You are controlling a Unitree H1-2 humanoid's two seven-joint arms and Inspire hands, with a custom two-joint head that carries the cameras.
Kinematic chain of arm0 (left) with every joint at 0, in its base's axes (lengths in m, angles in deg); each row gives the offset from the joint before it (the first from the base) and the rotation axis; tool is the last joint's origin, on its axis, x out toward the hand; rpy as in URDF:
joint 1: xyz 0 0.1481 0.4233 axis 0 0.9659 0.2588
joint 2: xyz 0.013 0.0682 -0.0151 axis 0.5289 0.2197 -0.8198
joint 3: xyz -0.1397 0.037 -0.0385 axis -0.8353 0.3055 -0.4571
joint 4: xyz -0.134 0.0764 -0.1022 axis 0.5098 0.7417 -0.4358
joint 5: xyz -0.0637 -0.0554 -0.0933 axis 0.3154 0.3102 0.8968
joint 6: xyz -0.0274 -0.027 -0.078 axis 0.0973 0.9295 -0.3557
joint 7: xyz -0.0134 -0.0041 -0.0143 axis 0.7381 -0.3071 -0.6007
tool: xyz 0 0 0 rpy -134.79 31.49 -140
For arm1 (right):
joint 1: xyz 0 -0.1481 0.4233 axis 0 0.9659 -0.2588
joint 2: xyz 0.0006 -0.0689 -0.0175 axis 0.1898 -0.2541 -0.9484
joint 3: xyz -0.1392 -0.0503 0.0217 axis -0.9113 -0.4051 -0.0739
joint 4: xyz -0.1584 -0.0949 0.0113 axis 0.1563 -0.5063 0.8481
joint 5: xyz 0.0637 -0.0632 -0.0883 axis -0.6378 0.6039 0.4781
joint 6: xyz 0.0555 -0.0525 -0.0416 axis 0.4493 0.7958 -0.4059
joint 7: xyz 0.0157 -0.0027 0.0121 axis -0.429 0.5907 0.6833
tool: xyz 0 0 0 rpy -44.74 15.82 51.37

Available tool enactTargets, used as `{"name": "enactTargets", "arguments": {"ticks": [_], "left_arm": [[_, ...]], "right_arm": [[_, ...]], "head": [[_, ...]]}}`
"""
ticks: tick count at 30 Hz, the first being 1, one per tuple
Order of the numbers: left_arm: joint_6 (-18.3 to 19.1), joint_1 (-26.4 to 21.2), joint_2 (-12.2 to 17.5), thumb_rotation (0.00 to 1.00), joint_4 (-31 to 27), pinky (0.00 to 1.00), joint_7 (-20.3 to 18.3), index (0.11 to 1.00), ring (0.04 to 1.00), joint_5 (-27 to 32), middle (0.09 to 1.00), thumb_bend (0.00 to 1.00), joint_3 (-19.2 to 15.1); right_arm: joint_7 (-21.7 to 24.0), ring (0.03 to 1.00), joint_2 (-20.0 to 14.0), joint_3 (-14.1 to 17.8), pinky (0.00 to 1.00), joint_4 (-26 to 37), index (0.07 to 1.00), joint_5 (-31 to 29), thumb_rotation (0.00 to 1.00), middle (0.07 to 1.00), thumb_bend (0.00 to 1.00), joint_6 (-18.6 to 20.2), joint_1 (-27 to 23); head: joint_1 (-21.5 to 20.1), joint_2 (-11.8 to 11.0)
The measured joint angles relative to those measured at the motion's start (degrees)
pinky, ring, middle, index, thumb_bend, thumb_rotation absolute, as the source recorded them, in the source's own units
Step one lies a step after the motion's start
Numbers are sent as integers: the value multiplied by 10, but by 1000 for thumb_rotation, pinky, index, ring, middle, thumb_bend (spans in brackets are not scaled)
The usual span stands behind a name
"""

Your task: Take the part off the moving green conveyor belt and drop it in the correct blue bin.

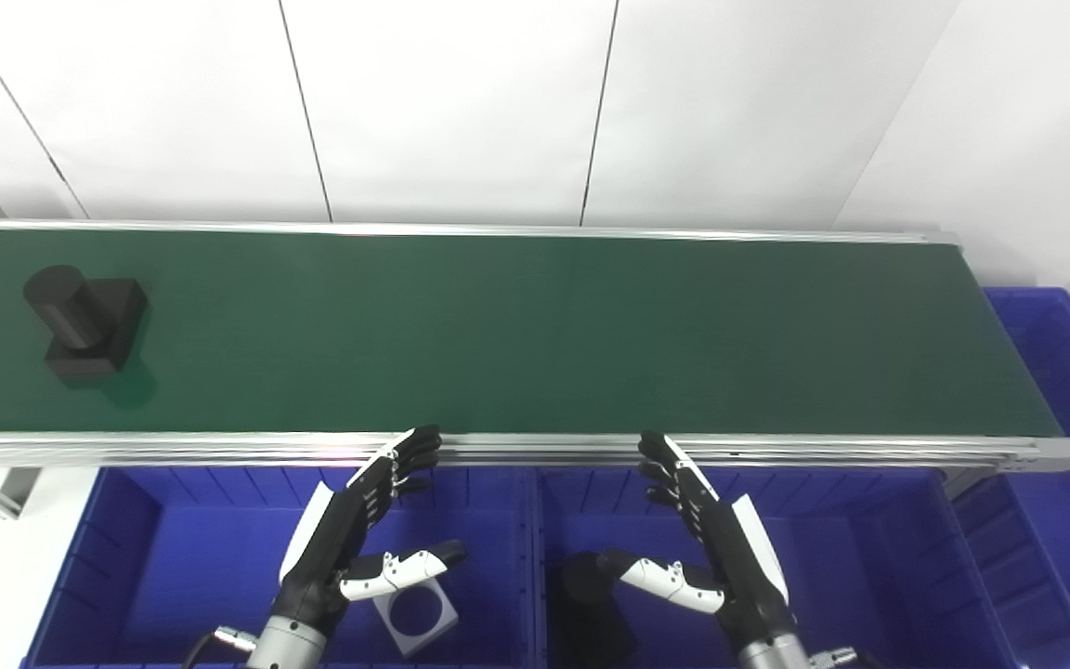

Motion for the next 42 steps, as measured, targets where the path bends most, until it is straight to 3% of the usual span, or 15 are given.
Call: {"name": "enactTargets", "arguments": {"ticks": [1,2,5,14,25,42], "left_arm": [[0,1,0,364,-1,816,0,879,873,-1,894,723,0],[0,3,0,348,-1,819,0,875,875,-1,890,729,0],[-1,8,0,376,-3,808,0,876,875,0,892,740,1],[-2,10,10,418,-3,837,-5,885,899,11,903,789,5],[-2,11,10,493,-13,840,-5,889,890,17,903,818,8],[-2,10,9,474,-13,842,-6,893,889,22,904,816,10]], "right_arm": [[-1,884,0,0,821,0,935,1,522,914,900,0,1],[-2,889,0,-1,828,0,937,1,529,920,904,0,2],[-5,896,0,-3,833,0,934,6,531,926,906,0,6],[-7,908,0,-6,879,0,940,7,533,927,910,0,13],[-9,891,-1,-6,850,0,940,3,522,924,903,-1,13],[-9,889,-3,-5,837,1,944,-3,527,926,911,-1,8]], "head": [[0,-4],[3,-24],[5,-35],[-1,-20],[2,-7],[6,1]]}}
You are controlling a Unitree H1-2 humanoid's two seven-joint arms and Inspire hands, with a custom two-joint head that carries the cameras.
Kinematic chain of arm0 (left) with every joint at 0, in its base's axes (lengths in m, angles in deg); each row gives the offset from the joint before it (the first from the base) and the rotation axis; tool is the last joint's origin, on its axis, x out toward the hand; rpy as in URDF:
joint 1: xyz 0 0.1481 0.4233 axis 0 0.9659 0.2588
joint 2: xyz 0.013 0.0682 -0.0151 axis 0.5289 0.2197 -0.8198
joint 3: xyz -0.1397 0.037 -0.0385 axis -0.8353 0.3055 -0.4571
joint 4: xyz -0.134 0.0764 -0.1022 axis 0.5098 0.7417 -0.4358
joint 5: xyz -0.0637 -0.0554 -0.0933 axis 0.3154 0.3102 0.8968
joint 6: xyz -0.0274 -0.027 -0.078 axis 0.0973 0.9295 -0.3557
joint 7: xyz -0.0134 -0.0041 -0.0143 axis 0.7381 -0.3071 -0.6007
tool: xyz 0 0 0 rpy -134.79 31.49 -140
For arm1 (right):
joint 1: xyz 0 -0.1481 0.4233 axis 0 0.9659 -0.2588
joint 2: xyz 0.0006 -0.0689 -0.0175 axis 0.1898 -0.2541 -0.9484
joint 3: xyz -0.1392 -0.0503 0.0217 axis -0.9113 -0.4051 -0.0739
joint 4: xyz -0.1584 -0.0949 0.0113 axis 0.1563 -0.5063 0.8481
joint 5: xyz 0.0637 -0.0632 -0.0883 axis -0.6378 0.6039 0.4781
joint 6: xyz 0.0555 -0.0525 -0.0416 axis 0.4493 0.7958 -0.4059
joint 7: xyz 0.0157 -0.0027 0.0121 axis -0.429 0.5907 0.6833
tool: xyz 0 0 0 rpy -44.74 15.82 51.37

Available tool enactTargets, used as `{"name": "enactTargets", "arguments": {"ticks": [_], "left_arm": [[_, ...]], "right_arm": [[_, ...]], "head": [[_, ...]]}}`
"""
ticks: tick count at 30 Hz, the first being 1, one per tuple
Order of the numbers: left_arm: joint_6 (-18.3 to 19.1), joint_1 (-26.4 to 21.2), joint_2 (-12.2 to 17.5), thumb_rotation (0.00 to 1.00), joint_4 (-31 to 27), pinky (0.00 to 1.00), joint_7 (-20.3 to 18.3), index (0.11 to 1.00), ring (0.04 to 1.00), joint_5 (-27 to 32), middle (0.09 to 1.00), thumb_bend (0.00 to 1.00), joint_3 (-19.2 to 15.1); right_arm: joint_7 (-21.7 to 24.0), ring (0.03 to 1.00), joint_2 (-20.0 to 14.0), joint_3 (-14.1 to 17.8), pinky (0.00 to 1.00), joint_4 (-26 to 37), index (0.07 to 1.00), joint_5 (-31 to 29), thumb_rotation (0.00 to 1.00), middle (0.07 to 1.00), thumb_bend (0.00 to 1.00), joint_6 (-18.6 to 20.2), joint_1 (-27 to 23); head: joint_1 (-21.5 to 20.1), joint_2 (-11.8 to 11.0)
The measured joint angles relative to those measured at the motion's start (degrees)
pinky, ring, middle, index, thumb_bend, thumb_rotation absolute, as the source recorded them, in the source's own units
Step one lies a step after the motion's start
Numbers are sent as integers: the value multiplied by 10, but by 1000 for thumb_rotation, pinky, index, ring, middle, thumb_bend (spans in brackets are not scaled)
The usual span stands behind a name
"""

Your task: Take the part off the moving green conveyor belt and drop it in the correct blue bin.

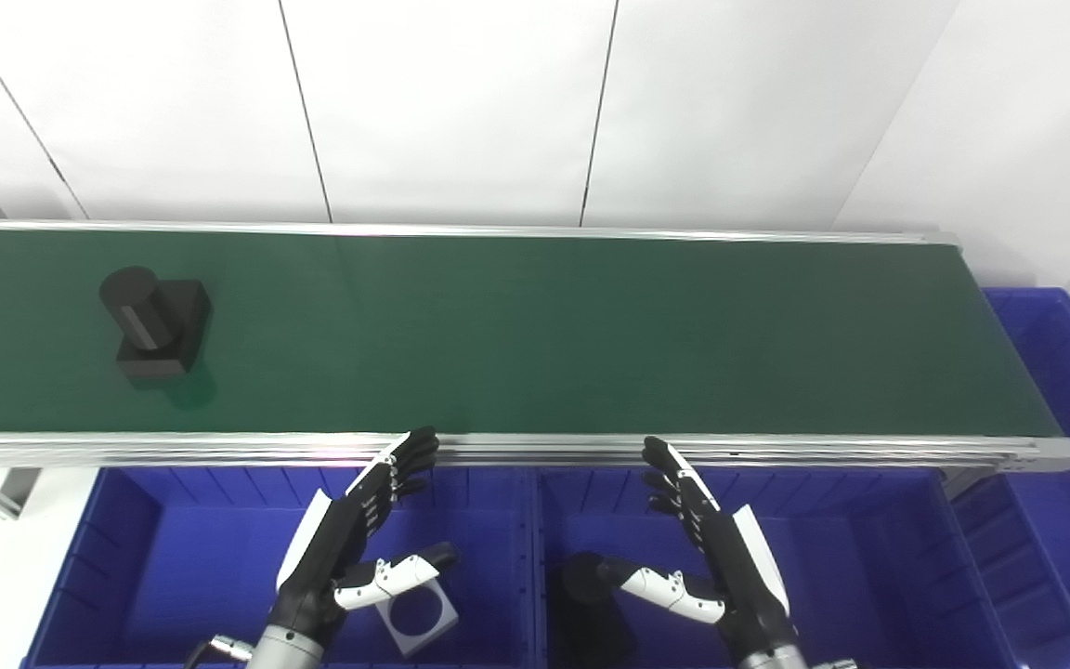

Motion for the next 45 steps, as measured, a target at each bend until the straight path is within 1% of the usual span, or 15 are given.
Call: {"name": "enactTargets", "arguments": {"ticks": [8,11,16,21,26,29,37,43,45], "left_arm": [[-5,-4,1,463,5,857,1,890,888,-8,899,804,1],[-6,-8,2,464,10,868,1,886,892,-19,897,821,3],[-6,-8,1,473,11,872,2,886,893,-19,898,820,2],[-6,-9,1,459,14,868,2,890,895,-19,902,812,2],[-6,-9,1,399,14,863,2,888,891,-19,901,828,2],[-6,-10,1,385,14,865,2,889,893,-19,902,847,3],[-9,-12,2,419,17,862,2,891,887,-25,898,840,3],[-11,-13,2,443,18,860,1,891,889,-24,900,838,3],[-11,-13,2,431,18,860,1,885,891,-24,900,834,3]], "right_arm": [[0,896,0,0,841,0,948,-2,522,930,912,0,0],[0,892,0,0,837,0,946,-2,518,927,909,0,-1],[0,891,0,0,843,0,945,-2,521,925,907,0,-1],[0,897,0,0,845,0,944,-2,516,925,912,0,-1],[0,893,-1,0,833,0,942,3,495,925,931,0,-1],[0,902,0,0,836,0,941,7,475,930,946,0,-1],[0,897,0,0,833,0,940,8,480,928,950,0,-2],[0,891,0,0,828,0,940,8,491,927,932,0,-2],[0,889,-1,0,829,0,939,8,494,923,934,0,-2]], "head": [[-1,2],[-1,3],[-1,4],[0,4],[0,4],[0,4],[0,6],[2,4],[20,-3]]}}
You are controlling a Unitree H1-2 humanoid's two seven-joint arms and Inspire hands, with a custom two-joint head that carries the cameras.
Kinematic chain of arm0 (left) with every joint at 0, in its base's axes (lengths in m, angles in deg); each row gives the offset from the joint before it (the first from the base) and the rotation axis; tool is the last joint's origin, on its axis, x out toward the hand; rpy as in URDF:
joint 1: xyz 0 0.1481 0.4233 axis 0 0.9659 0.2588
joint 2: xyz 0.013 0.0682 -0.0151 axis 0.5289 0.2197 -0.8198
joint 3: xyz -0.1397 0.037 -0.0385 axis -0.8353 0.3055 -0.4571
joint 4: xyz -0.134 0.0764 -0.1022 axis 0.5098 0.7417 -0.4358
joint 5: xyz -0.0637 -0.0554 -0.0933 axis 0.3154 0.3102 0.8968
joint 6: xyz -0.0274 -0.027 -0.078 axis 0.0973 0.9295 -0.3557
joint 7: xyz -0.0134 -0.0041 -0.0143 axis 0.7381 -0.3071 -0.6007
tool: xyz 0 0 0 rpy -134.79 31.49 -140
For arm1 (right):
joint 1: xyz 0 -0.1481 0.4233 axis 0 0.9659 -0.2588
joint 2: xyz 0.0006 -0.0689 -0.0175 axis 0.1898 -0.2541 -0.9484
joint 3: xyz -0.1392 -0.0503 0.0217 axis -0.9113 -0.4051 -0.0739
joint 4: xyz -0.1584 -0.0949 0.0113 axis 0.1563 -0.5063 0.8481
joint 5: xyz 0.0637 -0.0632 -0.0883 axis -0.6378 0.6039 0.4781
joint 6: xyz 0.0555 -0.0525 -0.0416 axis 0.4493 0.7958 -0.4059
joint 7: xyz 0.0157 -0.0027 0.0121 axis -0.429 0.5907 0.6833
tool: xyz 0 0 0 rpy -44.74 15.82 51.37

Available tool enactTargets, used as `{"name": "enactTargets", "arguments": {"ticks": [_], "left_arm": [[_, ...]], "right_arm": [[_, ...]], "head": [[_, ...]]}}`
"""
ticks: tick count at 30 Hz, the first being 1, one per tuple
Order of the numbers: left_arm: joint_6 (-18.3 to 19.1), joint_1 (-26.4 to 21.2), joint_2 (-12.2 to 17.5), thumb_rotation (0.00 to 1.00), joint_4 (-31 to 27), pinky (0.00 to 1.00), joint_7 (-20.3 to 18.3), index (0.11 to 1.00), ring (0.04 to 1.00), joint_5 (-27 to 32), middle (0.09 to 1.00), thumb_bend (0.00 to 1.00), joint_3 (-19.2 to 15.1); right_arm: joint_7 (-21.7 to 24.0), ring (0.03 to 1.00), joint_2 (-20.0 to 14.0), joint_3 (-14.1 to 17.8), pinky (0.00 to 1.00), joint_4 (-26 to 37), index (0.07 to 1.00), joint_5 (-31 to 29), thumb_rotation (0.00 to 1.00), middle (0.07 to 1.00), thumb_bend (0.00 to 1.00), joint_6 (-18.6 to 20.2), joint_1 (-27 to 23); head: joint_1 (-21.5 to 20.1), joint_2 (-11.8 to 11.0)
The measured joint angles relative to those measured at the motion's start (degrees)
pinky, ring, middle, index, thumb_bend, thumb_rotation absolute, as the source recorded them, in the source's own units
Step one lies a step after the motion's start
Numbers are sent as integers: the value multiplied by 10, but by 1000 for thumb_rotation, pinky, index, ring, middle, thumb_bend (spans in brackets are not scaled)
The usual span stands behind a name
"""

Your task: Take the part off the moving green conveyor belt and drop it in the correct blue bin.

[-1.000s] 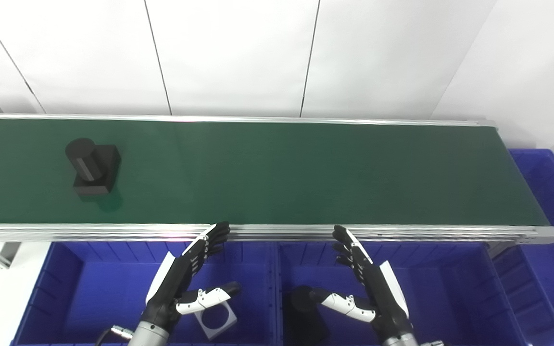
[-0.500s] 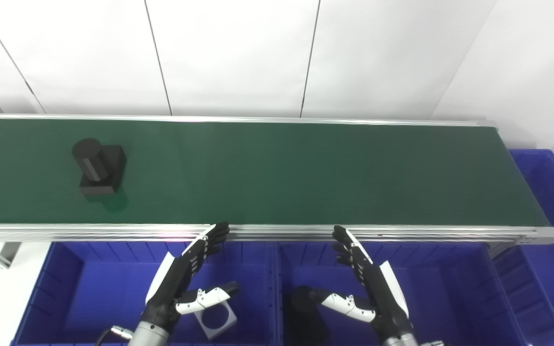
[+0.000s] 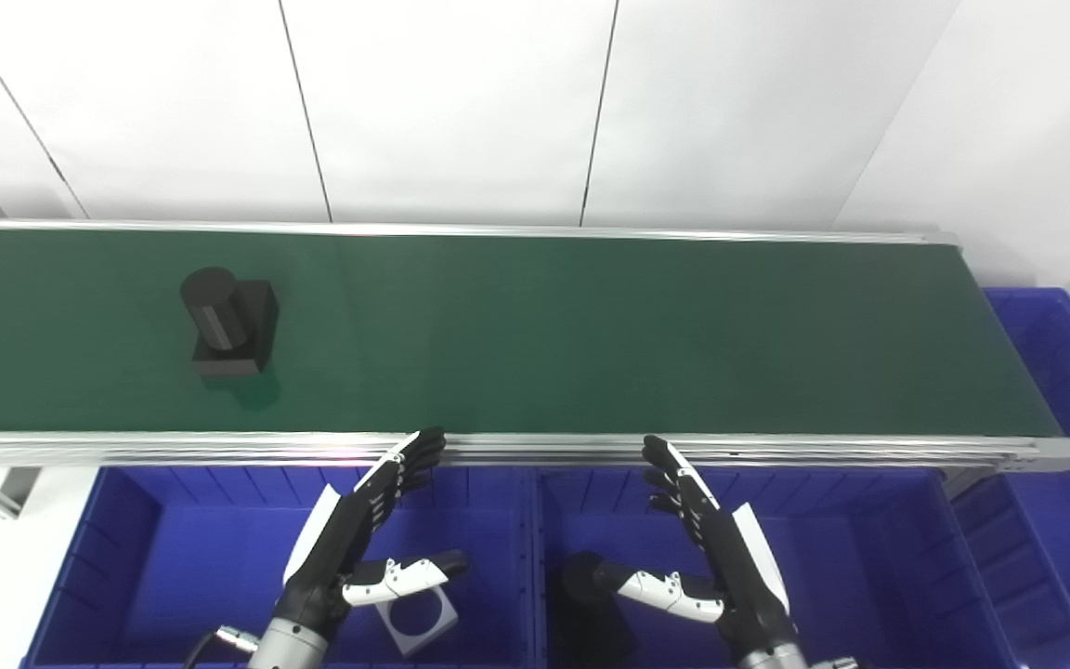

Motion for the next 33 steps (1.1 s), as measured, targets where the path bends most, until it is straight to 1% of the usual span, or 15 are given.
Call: {"name": "enactTargets", "arguments": {"ticks": [2,3,4,6,8,9,10,11,13,14,15,18,22,27,33], "left_arm": [[0,0,0,429,0,850,0,876,889,0,899,838,0],[0,0,-1,429,1,844,0,871,888,0,899,842,0],[-2,0,-1,430,4,843,0,871,888,0,899,843,1],[-8,0,-2,430,12,851,1,869,894,-1,903,842,3],[-12,0,-4,424,20,859,1,868,898,-3,904,844,7],[-13,1,-4,420,21,865,1,866,899,-6,902,848,10],[-15,0,-6,420,24,866,2,866,899,-7,902,848,13],[-16,0,-8,415,26,869,3,862,893,-9,893,853,15],[-21,0,-16,417,36,869,7,862,891,-15,889,855,18],[-21,0,-20,427,40,865,10,863,888,-21,887,860,18],[-22,1,-22,440,41,864,14,865,887,-26,889,868,20],[-28,1,-27,453,42,848,23,869,890,-40,894,881,23],[-33,0,-33,439,55,828,35,865,885,-53,892,877,23],[-37,0,-35,440,68,819,45,866,882,-62,891,881,24],[-38,-1,-36,434,76,813,49,866,884,-68,893,886,25]], "right_arm": [[0,886,0,0,835,0,941,0,496,922,932,0,0],[0,886,-1,0,837,0,942,-1,495,922,926,0,0],[0,886,-2,1,837,0,942,-2,494,922,925,0,1],[0,893,-6,3,847,0,943,-6,494,925,927,0,1],[1,903,-11,6,856,0,945,-11,494,934,925,0,2],[1,910,-13,9,862,0,947,-14,496,944,921,0,4],[1,911,-17,11,862,-2,947,-21,496,944,921,-1,4],[1,913,-21,12,865,-4,945,-24,480,950,903,-2,5],[1,915,-26,15,870,-8,946,-29,473,951,892,-11,7],[1,915,-28,15,873,-9,945,-31,471,950,888,-15,8],[1,916,-30,15,878,-13,947,-32,461,951,880,-22,8],[1,915,-35,16,886,-27,953,-34,465,951,889,-39,8],[1,908,-40,18,876,-37,949,-38,439,943,873,-47,5],[3,910,-41,19,886,-54,953,-53,431,944,871,-66,4],[5,910,-43,24,886,-66,956,-57,447,945,885,-72,2]], "head": [[6,-4],[25,-11],[26,-11],[75,-31],[75,-31],[111,-47],[112,-47],[124,-53],[126,-54],[136,-60],[136,-60],[154,-81],[159,-95],[165,-103],[169,-107]]}}
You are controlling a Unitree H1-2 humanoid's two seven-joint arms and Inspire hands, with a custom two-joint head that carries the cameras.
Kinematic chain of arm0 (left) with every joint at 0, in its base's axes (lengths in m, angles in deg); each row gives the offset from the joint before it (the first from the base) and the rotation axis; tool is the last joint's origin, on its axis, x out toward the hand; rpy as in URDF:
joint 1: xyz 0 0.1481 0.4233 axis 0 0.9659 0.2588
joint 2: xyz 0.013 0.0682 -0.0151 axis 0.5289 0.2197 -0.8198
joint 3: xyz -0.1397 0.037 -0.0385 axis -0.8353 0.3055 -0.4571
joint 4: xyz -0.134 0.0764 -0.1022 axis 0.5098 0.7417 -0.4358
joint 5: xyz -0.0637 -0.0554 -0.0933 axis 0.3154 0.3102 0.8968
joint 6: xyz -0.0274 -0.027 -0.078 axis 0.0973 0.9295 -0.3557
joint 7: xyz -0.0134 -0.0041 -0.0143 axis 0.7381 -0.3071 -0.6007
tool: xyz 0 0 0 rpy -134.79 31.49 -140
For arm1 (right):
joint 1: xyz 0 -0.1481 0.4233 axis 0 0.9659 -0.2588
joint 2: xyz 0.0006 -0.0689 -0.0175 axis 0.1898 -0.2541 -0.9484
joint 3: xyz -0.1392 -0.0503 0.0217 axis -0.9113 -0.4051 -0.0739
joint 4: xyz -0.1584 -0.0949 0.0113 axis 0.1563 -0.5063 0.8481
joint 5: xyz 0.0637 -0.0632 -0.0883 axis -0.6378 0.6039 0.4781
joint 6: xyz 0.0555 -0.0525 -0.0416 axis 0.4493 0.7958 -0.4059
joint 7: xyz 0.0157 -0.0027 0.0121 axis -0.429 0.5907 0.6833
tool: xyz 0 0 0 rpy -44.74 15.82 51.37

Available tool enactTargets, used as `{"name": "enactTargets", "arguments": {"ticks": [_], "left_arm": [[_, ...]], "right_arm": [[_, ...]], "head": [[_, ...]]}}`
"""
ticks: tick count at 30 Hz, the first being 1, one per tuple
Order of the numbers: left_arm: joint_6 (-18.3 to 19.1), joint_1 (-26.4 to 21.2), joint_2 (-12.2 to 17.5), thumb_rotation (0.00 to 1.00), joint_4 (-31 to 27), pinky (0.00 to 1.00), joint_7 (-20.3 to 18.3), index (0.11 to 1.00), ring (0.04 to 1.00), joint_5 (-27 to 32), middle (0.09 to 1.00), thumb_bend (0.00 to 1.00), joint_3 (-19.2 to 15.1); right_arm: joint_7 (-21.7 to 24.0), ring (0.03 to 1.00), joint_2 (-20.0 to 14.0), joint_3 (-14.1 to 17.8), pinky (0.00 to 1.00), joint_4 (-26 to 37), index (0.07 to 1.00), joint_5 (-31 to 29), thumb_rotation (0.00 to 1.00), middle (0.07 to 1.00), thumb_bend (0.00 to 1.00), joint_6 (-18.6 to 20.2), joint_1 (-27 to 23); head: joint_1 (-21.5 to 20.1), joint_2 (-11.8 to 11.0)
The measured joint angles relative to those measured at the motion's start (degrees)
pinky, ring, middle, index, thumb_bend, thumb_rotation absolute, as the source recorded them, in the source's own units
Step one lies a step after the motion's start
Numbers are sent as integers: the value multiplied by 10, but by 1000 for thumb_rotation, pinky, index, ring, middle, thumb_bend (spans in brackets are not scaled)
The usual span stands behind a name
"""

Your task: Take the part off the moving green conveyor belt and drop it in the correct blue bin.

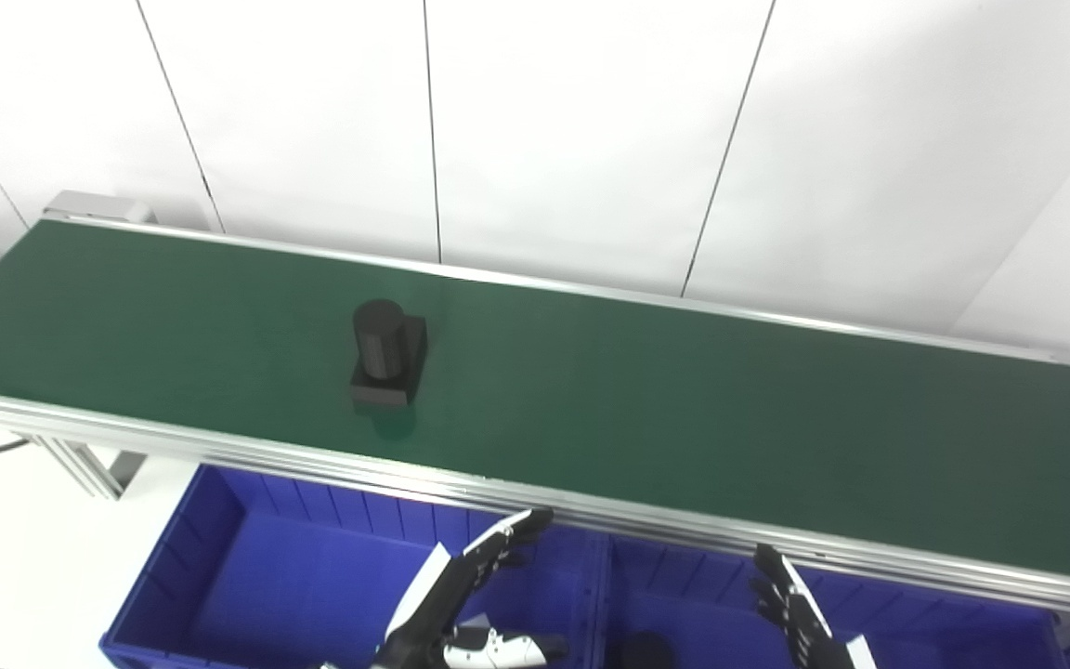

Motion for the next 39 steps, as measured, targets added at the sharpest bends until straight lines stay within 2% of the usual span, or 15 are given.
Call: {"name": "enactTargets", "arguments": {"ticks": [16,27,35,39], "left_arm": [[-20,-7,0,393,21,798,9,845,863,-4,874,883,2],[-22,-13,0,355,29,792,17,840,860,-2,870,874,6],[-22,-17,4,366,39,797,30,842,865,-1,871,871,18],[-22,-18,9,382,39,785,41,840,859,-1,867,872,24]], "right_arm": [[5,911,-3,3,888,-23,956,-1,459,940,883,-10,-2],[5,916,-2,8,892,-36,951,-14,440,932,900,-22,-3],[-4,898,7,18,868,-52,945,-20,408,917,901,-67,-3],[-17,888,22,26,834,-47,937,-23,400,912,885,-106,0]], "head": [[11,-34],[6,-38],[2,-39],[-1,-38]]}}
